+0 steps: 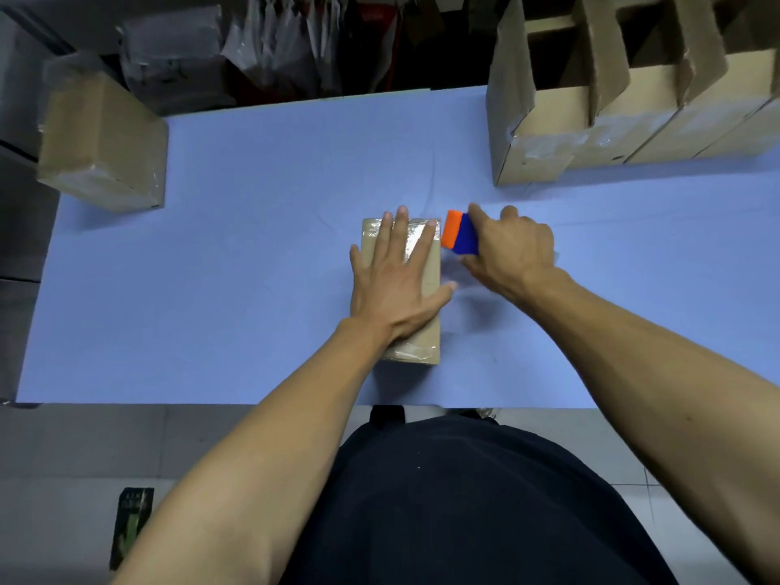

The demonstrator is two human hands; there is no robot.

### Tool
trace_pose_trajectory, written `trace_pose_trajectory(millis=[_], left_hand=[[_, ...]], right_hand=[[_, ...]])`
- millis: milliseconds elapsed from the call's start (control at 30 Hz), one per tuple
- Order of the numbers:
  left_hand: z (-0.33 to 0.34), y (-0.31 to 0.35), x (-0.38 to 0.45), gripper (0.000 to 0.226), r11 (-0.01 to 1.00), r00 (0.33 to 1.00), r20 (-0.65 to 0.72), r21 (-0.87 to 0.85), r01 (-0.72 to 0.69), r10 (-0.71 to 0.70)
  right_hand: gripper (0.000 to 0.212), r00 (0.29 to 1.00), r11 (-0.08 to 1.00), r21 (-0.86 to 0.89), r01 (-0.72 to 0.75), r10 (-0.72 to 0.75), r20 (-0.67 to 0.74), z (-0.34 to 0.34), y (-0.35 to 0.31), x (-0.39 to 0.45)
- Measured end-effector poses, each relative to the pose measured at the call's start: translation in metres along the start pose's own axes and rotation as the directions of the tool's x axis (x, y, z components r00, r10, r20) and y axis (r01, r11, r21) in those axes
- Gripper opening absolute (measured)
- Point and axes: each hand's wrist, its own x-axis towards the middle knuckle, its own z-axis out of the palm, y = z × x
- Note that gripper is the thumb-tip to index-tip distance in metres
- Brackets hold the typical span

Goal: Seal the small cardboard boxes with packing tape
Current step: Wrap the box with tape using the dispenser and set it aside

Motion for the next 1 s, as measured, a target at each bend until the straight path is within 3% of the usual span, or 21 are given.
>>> trace_pose_trajectory(millis=[100, 167, 233, 333, 433, 500, 600, 800, 900, 1000], left_hand=[[-0.002, -0.003, 0.0, 0.071, 0.986, 0.993, -0.118, -0.168, -0.008, -0.012], [-0.002, -0.003, 0.0, 0.057, 0.903, 0.966, -0.244, -0.428, -0.025, -0.089], [-0.002, -0.004, -0.002, 0.047, 0.81, 0.929, -0.297, -0.587, 0.004, -0.22], [-0.005, -0.008, -0.002, 0.045, 0.73, 0.894, -0.284, -0.68, 0.068, -0.347], [-0.012, -0.016, 0.004, 0.053, 0.597, 0.867, -0.156, -0.781, 0.186, -0.474], [-0.013, -0.022, 0.01, 0.051, 0.499, 0.833, -0.075, -0.829, 0.253, -0.548], [-0.016, -0.026, 0.018, 0.036, 0.388, 0.768, -0.024, -0.872, 0.297, -0.64], [-0.017, -0.021, 0.022, 0.007, 0.312, 0.73, -0.006, -0.906, 0.285, -0.684], [-0.023, -0.024, 0.019, 0.006, 0.323, 0.712, -0.06, -0.916, 0.24, -0.7], [-0.037, -0.027, 0.017, 0.012, 0.307, 0.701, -0.097, -0.935, 0.18, -0.707]], right_hand=[[0.078, 0.999, 0.997, 0.071, -0.021, 0.024, -0.04, 0.014, 0.004, 0.007], [0.08, 0.999, 0.982, 0.189, 0.003, 0.004, -0.04, 0.022, -0.001, 0.01], [0.083, 0.998, 0.954, 0.299, 0.003, -0.02, 0.054, 0.03, -0.006, 0.016], [0.063, 0.997, 0.881, 0.472, -0.024, -0.01, 0.07, 0.038, -0.011, 0.023], [0.043, 0.995, 0.786, 0.611, -0.095, 0.074, 0.059, 0.033, -0.015, 0.021], [0.037, 0.981, 0.765, 0.624, -0.162, 0.193, 0.018, 0.029, -0.012, 0.016], [0.025, 0.93, 0.609, 0.764, -0.212, 0.366, -0.033, 0.023, -0.008, 0.002], [0.026, 0.936, 0.412, 0.899, -0.15, 0.353, -0.006, 0.017, -0.031, -0.006], [0.028, 0.931, 0.372, 0.915, -0.156, 0.364, 0.011, 0.009, -0.04, -0.008], [0.016, 0.92, 0.308, 0.942, -0.132, 0.392, 0.001, -0.004, -0.051, -0.008]])
